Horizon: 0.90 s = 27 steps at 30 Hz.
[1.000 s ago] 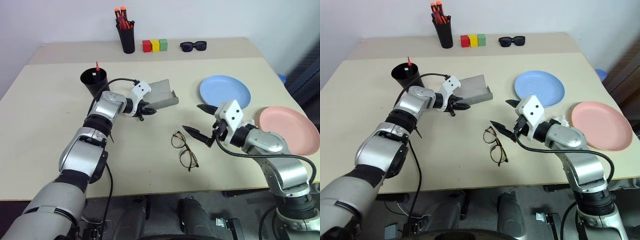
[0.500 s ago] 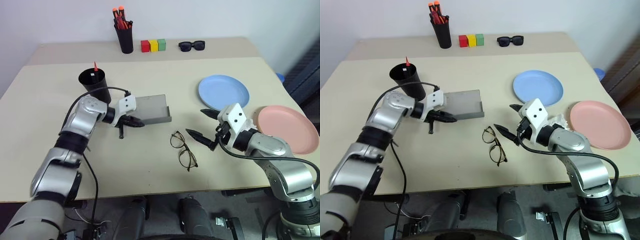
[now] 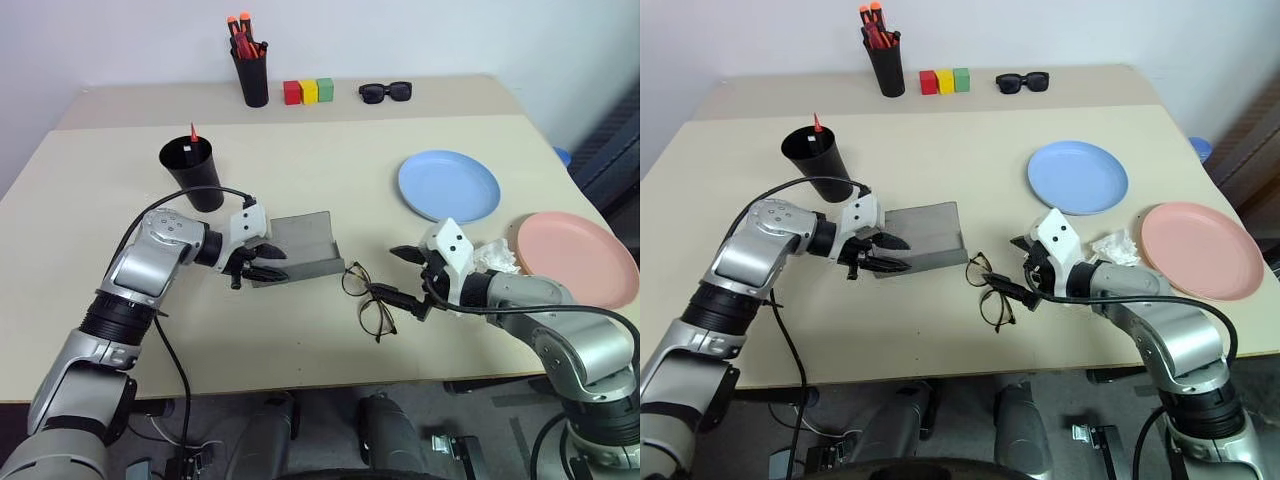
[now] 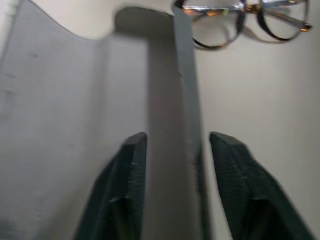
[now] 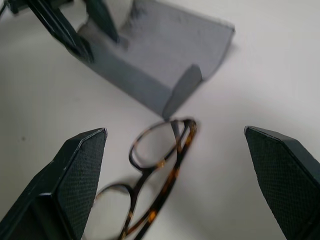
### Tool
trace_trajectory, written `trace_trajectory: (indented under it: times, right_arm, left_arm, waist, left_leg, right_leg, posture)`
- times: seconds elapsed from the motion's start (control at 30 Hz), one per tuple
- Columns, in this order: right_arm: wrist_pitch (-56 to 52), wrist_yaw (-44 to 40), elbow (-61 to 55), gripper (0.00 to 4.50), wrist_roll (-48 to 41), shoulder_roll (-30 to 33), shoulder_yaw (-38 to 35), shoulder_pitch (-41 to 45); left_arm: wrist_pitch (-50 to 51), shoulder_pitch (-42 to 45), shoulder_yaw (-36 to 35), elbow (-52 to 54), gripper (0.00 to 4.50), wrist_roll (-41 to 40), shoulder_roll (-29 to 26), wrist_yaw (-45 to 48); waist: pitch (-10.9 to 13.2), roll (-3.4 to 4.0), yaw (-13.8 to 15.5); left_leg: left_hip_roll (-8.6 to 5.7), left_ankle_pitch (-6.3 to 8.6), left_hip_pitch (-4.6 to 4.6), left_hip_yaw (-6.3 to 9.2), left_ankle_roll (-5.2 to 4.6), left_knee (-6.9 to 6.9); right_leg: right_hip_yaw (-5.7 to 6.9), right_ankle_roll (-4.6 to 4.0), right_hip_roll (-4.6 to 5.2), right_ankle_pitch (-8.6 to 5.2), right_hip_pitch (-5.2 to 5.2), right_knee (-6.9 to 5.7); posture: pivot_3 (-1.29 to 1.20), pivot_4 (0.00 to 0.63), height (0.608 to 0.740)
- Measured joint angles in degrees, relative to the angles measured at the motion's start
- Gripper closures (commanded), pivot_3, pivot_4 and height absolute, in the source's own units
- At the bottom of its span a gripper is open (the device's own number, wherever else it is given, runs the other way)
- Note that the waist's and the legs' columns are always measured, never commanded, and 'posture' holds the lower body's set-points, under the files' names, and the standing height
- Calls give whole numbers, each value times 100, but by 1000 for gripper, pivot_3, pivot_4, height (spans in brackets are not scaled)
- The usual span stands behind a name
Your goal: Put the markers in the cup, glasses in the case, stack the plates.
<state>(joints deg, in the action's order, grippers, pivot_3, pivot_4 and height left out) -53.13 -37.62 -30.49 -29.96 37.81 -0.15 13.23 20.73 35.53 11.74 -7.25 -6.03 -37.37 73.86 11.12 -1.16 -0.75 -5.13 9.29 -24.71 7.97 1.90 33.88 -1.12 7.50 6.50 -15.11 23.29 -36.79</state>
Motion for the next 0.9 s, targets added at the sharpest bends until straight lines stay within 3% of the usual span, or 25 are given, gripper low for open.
trace_trajectory:
  times: [0.13, 0.37, 0.5, 0.73, 0.9]
  right_arm:
    - [-418, 93, 1, 0, -209, -71, 0, 7]
    - [-1180, 503, 24, 0, -503, -369, -47, -46]
    - [-1456, 697, 126, 1231, -545, -526, -72, -21]
    - [-1810, 862, 219, 4488, -777, -727, -119, 169]
    - [-1911, 868, 181, 4488, -942, -685, -173, 317]
  left_arm:
    - [-217, -382, -379, 350, 2731, -250, -56, -197]
    - [-357, -1815, -1236, 1769, 2731, -1165, -82, -471]
    - [-127, -2369, -1389, 2341, 2693, -1541, -96, -743]
    - [-87, -3183, -1514, 2642, 2693, -1587, -265, -1175]
    - [-86, -3320, -1532, 2828, 2693, -1604, -275, -1340]
  waist:
    - [0, 0, -1]
    - [-1, 2, 8]
    - [-1, 4, 19]
    - [-3, 11, 15]
    - [-8, 14, 28]
  left_leg:
    - [0, 1, 0, 0, -1, 0]
    - [0, 3, -1, -1, -4, -1]
    - [0, 4, -1, -2, -3, 0]
    - [2, 8, -2, -7, -7, -7]
    - [0, 17, -2, -10, -1, -4]
  right_leg:
    - [-1, 0, 2, 0, -1, 1]
    - [-3, -5, 16, -1, -4, 16]
    - [-2, -9, 14, -2, -9, 23]
    - [-4, -14, 13, 0, -11, 43]
    - [-1, -20, 16, 3, -16, 66]
  posture:
    - [0, 150, 740]
    - [0, 150, 740]
    - [0, 150, 740]
    - [0, 150, 740]
    - [0, 150, 740]
